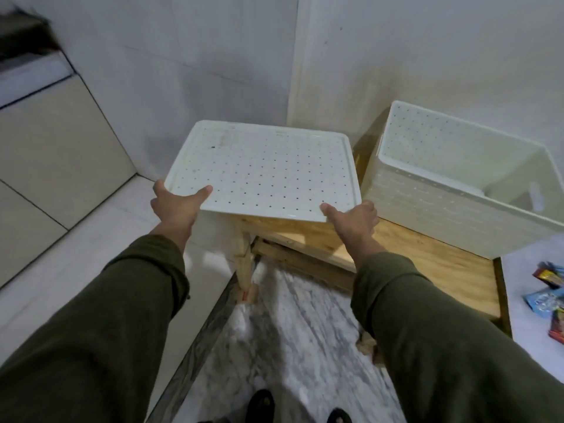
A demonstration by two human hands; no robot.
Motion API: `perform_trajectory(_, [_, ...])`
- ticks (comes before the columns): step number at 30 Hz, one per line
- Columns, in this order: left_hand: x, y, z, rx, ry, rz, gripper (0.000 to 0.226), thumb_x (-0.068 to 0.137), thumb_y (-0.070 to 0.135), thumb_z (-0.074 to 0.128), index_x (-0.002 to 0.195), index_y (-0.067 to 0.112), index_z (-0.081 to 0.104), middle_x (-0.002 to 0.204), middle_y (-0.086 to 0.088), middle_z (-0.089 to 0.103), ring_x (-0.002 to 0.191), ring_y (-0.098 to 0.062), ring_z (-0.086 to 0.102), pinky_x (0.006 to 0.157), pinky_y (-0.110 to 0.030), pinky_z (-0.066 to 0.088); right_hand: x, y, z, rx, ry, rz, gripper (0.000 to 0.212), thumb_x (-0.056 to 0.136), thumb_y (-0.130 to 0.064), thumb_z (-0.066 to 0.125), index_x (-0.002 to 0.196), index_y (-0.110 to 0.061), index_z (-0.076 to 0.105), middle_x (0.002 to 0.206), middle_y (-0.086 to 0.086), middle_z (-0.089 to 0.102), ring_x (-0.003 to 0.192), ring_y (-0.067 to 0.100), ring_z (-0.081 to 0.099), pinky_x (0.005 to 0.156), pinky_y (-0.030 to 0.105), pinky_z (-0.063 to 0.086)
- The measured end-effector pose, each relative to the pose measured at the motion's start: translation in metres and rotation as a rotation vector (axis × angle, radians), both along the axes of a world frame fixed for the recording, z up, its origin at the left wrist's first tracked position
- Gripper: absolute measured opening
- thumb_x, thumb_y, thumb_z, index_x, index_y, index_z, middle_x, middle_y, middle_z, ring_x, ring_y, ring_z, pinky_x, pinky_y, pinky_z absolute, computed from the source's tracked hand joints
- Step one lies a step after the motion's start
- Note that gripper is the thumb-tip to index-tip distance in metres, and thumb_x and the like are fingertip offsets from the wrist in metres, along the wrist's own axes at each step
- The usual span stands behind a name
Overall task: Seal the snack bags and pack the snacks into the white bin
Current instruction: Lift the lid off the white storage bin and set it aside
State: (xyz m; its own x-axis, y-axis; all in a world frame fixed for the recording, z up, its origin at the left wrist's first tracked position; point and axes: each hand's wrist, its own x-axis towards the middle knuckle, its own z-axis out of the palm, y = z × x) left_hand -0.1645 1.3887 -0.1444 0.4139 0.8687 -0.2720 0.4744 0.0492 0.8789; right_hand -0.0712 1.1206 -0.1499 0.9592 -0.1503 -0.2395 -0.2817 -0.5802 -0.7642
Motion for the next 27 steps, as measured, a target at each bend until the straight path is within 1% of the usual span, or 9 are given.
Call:
perform_trajectory(4, [0.004, 0.002, -0.033, -0.009, 0.047, -0.03, 0.094, 0.066, 0.036, 0.084, 0.141, 0.019, 0.03, 0.135, -0.012, 0.04, 0.122, -0.028, 0.045, 0.095, -0.042, 0.049, -0.001, -0.001, -0.031, -0.038, 0.034, -0.022, 0.094, 0.07, -0.045, 0.078, 0.136, -0.003, 0.027, 0.141, 0.014, 0.034, 0.133, 0.032, 0.029, 0.11, 0.051, 0.031])
perform_trajectory(8, [0.012, -0.002, -0.06, -0.006, 0.082, -0.055, 0.09, 0.069, 0.033, 0.082, 0.141, 0.018, 0.03, 0.135, -0.013, 0.038, 0.123, -0.029, 0.043, 0.095, -0.039, 0.046, 0.0, -0.005, -0.057, -0.084, 0.055, -0.039, 0.092, 0.07, -0.046, 0.077, 0.135, -0.003, 0.029, 0.14, 0.015, 0.036, 0.131, 0.033, 0.031, 0.109, 0.05, 0.032])
perform_trajectory(13, [0.028, -0.004, -0.085, -0.013, 0.099, -0.122, 0.087, 0.071, 0.03, 0.082, 0.14, 0.018, 0.03, 0.135, -0.014, 0.038, 0.121, -0.029, 0.045, 0.094, -0.04, 0.048, 0.002, -0.014, -0.081, -0.148, 0.096, -0.034, 0.096, 0.073, -0.05, 0.074, 0.139, 0.0, 0.025, 0.146, 0.018, 0.03, 0.136, 0.035, 0.024, 0.112, 0.051, 0.027])
perform_trajectory(17, [0.044, -0.002, -0.095, -0.012, 0.121, -0.183, 0.093, 0.071, 0.031, 0.081, 0.144, 0.019, 0.024, 0.139, -0.014, 0.033, 0.124, -0.031, 0.042, 0.098, -0.043, 0.047, 0.005, -0.017, -0.091, -0.247, 0.089, -0.011, 0.099, 0.073, -0.057, 0.07, 0.139, 0.001, 0.024, 0.145, 0.018, 0.028, 0.136, 0.036, 0.022, 0.112, 0.049, 0.024])
perform_trajectory(20, [0.055, 0.002, -0.1, -0.029, 0.159, -0.203, 0.097, 0.071, 0.03, 0.081, 0.146, 0.022, 0.019, 0.141, -0.015, 0.029, 0.125, -0.033, 0.041, 0.098, -0.045, 0.047, 0.007, -0.012, -0.096, -0.338, 0.064, -0.01, 0.099, 0.072, -0.062, 0.067, 0.137, 0.0, 0.027, 0.143, 0.018, 0.029, 0.134, 0.036, 0.024, 0.109, 0.049, 0.025])
perform_trajectory(23, [0.059, 0.003, -0.106, -0.048, 0.214, -0.232, 0.1, 0.072, 0.029, 0.081, 0.147, 0.023, 0.015, 0.142, -0.017, 0.027, 0.125, -0.035, 0.04, 0.099, -0.046, 0.046, 0.007, -0.006, -0.1, -0.4, 0.018, 0.003, 0.093, 0.073, -0.061, 0.067, 0.134, -0.002, 0.03, 0.139, 0.019, 0.031, 0.13, 0.035, 0.027, 0.106, 0.048, 0.027])
perform_trajectory(27, [0.06, 0.007, -0.112, -0.036, 0.297, -0.29, 0.103, 0.073, 0.033, 0.079, 0.148, 0.022, 0.01, 0.144, -0.018, 0.027, 0.129, -0.036, 0.037, 0.1, -0.047, 0.044, 0.007, -0.002, -0.104, -0.397, -0.002, -0.019, 0.09, 0.073, -0.057, 0.069, 0.134, -0.003, 0.03, 0.138, 0.018, 0.031, 0.129, 0.035, 0.028, 0.106, 0.048, 0.027])
